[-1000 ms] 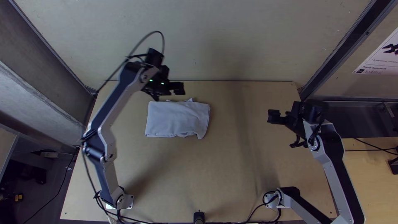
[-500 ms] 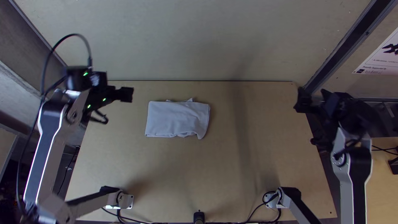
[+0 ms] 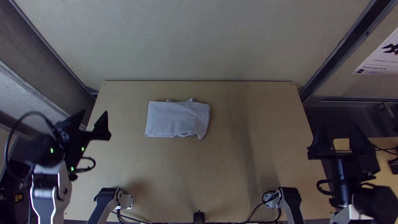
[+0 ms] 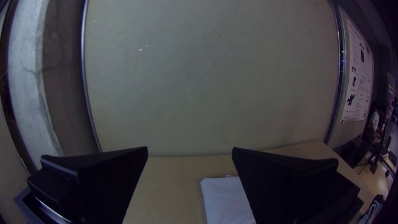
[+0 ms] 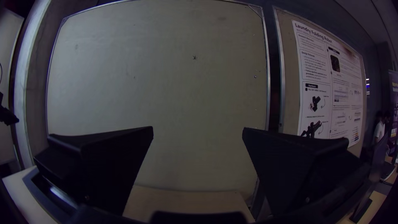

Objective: Fold the t-shirt

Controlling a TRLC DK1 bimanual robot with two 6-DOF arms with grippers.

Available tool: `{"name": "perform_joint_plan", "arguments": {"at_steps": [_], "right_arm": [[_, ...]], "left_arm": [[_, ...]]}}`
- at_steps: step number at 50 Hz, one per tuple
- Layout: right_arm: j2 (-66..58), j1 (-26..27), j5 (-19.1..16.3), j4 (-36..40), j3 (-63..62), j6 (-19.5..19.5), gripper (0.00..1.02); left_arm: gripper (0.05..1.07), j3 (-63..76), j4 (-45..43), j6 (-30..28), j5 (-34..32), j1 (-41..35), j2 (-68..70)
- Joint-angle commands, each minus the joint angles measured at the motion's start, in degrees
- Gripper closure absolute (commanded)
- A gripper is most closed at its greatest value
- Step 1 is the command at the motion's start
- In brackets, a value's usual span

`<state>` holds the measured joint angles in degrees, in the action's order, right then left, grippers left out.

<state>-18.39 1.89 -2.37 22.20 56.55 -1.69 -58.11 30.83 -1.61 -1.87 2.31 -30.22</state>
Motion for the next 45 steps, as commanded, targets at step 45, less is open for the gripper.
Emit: {"name": "perform_joint_plan", "arguments": {"at_steps": [45], "right_arm": [[18.8,-2.5,0.1,-24.4,-52.7,-11.9,0.04]], "left_arm": [[0.10,47.6,-24.9,-4.0,0.2,6.2,30.4]]}}
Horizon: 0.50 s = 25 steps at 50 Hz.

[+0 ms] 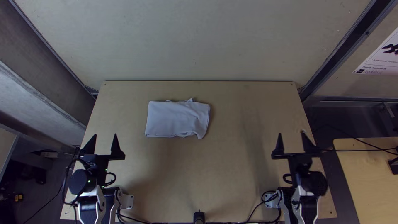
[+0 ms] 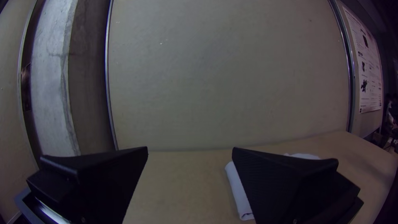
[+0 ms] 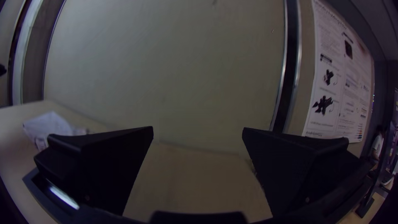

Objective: Fold the t-shirt

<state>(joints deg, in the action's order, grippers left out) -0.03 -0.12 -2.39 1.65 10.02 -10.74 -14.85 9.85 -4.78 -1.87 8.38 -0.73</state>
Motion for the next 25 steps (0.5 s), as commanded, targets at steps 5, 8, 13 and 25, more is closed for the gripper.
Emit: {"name": "perform_joint_plan", "arguments": {"at_steps": [5,8,13,25], "right_arm": [[0.5,-0.7,0.2,-5.6,-9.9,-3.3,0.04],[0.4,-0.8,0.4,-2.4,-9.8,-2.9,0.04],[0.4,-0.8,0.8,-2.0,-9.8,-0.8,0.04],[0.3,-0.7,1.5,-1.6,-9.7,-0.7,0.04]], "left_arm": [[0.10,8.8,-6.1,-1.0,0.2,0.2,0.9],[0.10,10.4,-5.9,-1.0,0.2,0.3,0.9],[0.10,12.2,-4.2,-0.3,0.2,0.2,0.9],[0.10,11.5,0.7,0.7,0.2,0.1,0.7]]}}
